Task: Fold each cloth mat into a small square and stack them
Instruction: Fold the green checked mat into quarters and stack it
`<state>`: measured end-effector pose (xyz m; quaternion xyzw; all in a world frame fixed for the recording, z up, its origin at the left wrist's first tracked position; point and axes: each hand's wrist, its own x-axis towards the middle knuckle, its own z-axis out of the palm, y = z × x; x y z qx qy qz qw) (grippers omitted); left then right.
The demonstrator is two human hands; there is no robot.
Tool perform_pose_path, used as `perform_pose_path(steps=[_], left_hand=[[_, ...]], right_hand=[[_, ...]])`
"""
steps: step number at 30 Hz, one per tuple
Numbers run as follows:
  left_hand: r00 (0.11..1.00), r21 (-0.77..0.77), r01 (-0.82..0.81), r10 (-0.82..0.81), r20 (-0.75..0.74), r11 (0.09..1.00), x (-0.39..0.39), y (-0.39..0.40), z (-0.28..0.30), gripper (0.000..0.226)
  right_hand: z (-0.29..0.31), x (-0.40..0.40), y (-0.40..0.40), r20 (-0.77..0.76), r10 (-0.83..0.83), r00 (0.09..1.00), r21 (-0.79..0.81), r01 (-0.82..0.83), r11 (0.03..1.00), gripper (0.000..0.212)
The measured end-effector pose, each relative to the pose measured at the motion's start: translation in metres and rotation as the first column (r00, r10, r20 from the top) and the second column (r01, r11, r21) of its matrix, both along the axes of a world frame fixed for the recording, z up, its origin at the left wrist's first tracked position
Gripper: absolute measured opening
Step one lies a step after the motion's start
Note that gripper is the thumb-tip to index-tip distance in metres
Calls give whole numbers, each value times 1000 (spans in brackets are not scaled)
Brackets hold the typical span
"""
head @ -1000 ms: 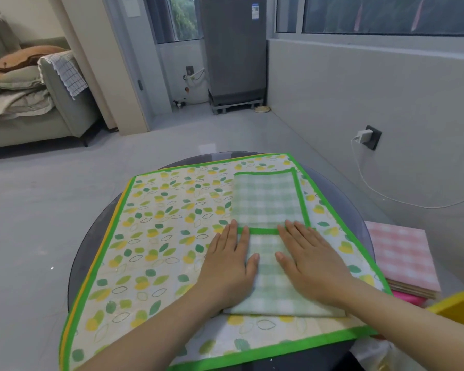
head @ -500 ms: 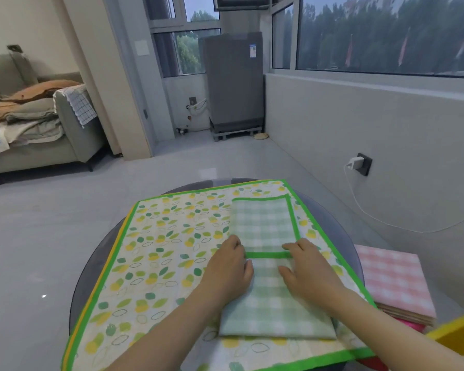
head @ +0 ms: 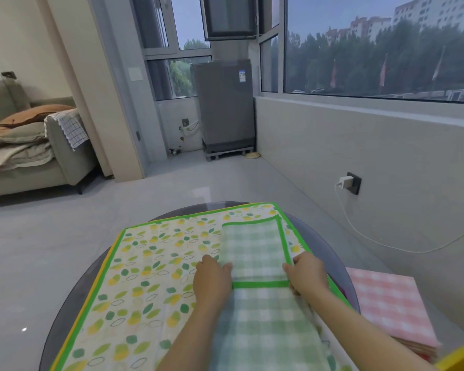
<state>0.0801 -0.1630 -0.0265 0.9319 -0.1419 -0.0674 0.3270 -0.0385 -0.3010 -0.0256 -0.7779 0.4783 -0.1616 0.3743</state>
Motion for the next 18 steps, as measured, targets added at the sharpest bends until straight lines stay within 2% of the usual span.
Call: perform_pose_path(steps=[2,5,9,13,18], left_hand=[[999,-29,-32,31,-44,999,3,-1,0,36],[998,-42,-43,41,-50,998,3,-1,-1,26],[995,-240,-60,39,-90,969,-1,6,-2,25],[970,-487,-95,-30,-242,868,1,16,1,27],[887,-629,-241,-95,-452,739,-1,26,9,41]], right_hand=[[1,1,-1,48,-15,999,65,12,998,36],[3,-2,-3,162,-63,985,210,28,977,23],[2,-9,-7,345,-141,928,388,-4,922,20],[7,-19,-10,451,-150,880,492,-105,864,14],[16,-28,-12,496,-154,855,576,-191,795,27]])
